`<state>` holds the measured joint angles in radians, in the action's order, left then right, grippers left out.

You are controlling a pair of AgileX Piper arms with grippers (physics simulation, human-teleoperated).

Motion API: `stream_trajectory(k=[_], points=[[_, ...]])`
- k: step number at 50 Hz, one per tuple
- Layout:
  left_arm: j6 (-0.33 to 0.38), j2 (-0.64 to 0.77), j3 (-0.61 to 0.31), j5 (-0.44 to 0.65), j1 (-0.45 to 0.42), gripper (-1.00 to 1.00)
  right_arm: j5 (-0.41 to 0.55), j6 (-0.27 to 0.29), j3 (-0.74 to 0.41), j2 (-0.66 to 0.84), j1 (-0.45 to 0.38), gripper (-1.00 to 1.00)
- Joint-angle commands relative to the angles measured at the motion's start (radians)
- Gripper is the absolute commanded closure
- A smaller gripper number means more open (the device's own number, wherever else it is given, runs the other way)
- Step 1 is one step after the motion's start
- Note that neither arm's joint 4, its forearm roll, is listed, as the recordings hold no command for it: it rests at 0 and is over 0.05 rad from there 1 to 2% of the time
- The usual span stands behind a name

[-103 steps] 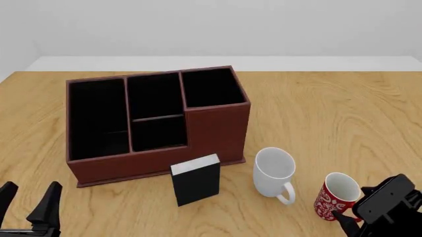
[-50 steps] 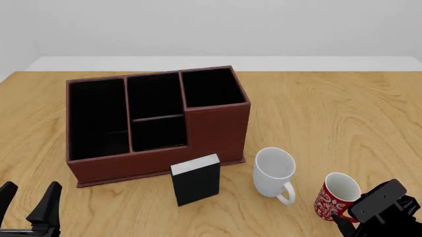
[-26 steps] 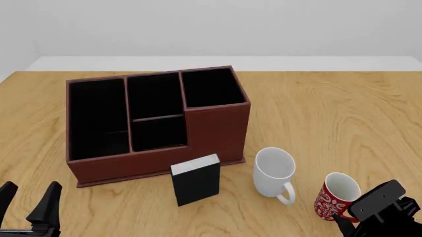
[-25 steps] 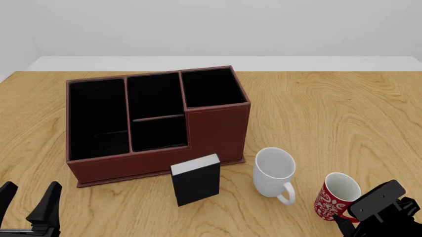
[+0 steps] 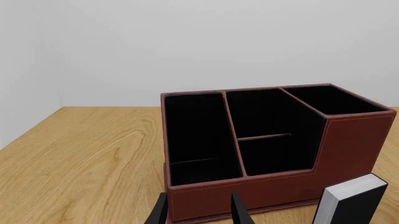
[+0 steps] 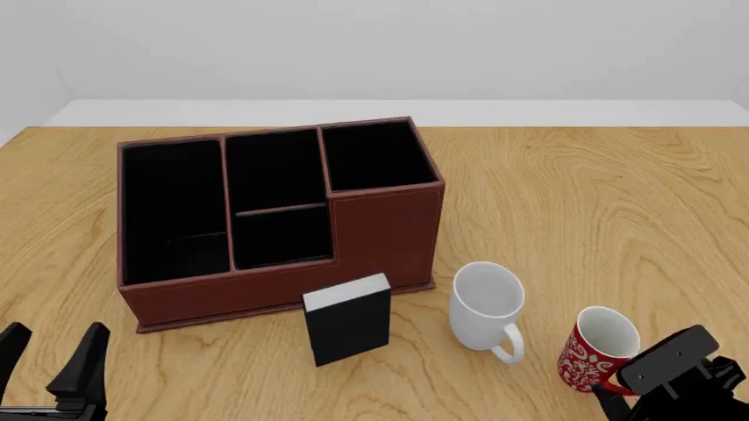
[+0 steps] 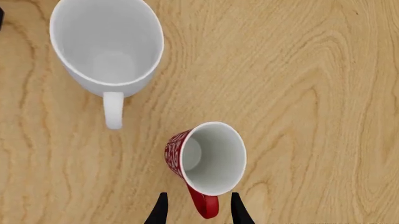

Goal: Pick up the red mug and place it to the right of the caddy.

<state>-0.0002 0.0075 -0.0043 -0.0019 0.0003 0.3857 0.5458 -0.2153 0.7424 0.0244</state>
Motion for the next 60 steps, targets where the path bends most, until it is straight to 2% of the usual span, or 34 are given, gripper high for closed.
stream_trajectory(k=[1,8,9,25,33,44,50,51,60], points=[[0.0,0.0,0.0,0.0,0.0,-1.0,-0.009,0.002,0.005,0.006,0.009,-1.0],[0.0,0.0,0.0,0.0,0.0,-1.0,0.006,-0.001,0.003,-0.009,0.005,-1.0],[0.0,0.0,0.0,0.0,0.0,-1.0,0.004,0.003,0.001,-0.01,0.009,1.0],[0.0,0.0,0.0,0.0,0.0,-1.0,-0.012,0.005,-0.001,0.011,0.006,1.0],[0.0,0.0,0.0,0.0,0.0,-1.0,0.068,-0.001,-0.04,-0.062,-0.02,1.0],[0.0,0.0,0.0,0.0,0.0,-1.0,0.214,0.01,-0.196,-0.151,-0.046,1.0],[0.0,0.0,0.0,0.0,0.0,-1.0,0.224,0.021,-0.291,-0.113,-0.053,1.0],[0.0,0.0,0.0,0.0,0.0,-1.0,0.242,0.017,-0.307,-0.125,-0.076,1.0],[0.0,0.0,0.0,0.0,0.0,-1.0,0.187,0.029,-0.515,0.053,-0.089,1.0]])
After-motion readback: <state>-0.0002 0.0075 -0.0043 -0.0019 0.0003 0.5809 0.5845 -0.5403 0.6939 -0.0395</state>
